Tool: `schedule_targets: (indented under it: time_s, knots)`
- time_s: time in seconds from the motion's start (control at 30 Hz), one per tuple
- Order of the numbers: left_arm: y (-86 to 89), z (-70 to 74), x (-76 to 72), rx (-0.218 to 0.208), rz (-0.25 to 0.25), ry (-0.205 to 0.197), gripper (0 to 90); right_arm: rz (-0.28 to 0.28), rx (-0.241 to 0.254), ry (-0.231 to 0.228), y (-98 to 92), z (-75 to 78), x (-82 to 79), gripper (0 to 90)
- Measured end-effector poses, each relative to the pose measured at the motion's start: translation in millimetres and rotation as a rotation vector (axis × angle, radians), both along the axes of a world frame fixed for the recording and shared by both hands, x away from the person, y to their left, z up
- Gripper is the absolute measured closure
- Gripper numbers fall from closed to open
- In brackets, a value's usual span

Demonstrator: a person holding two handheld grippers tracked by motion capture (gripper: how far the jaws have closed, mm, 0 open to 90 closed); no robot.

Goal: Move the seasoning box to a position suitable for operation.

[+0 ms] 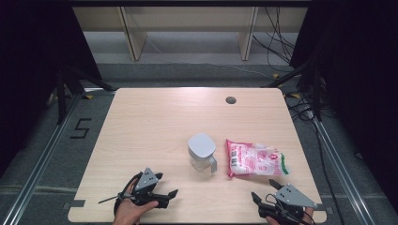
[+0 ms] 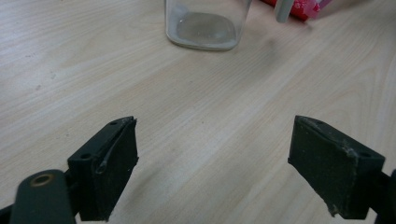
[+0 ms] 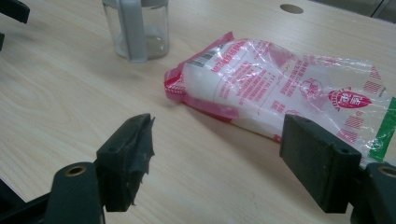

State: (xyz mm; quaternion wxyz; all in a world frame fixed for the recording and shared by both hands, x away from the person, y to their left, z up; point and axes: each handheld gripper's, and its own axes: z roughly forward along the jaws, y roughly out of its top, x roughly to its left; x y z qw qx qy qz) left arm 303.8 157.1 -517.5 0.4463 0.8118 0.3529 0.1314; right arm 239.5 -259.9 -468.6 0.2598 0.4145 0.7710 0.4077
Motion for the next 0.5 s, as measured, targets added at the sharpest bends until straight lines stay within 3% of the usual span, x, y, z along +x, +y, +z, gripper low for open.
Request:
schedule_targets:
  time_s: [0.1, 0.17, 0.3, 0.33, 0.4, 0.5]
  knots:
    - [-0.6, -0.6, -0.4, -0.005, -0.001, -0.006, 15.0, -0.002, 0.005, -0.003, 0.0, 0.1, 0.0, 26.4]
    - [-3.1, 0.1, -2.1, -0.032, 0.002, 0.0, 15.1, -0.002, 0.005, -0.004, 0.0, 0.1, 0.1, 26.2]
    - [-5.7, 4.3, -2.2, -0.018, -0.034, -0.022, 18.3, -0.003, 0.008, -0.004, 1.1, 0.4, -0.2, 26.1]
    - [-8.2, 6.1, -1.2, -0.015, -0.041, -0.034, 22.3, -0.006, 0.004, -0.023, 0.7, 1.4, -0.4, 26.1]
    - [-9.9, 6.6, -1.6, -0.02, -0.049, -0.028, 24.5, -0.019, 0.018, -0.009, 1.7, 1.6, -1.9, 26.1]
    - [-14.0, 5.5, -2.8, 0.01, -0.08, -0.024, 24.6, -0.03, 0.021, 0.0, 1.2, 1.7, -3.2, 26.1]
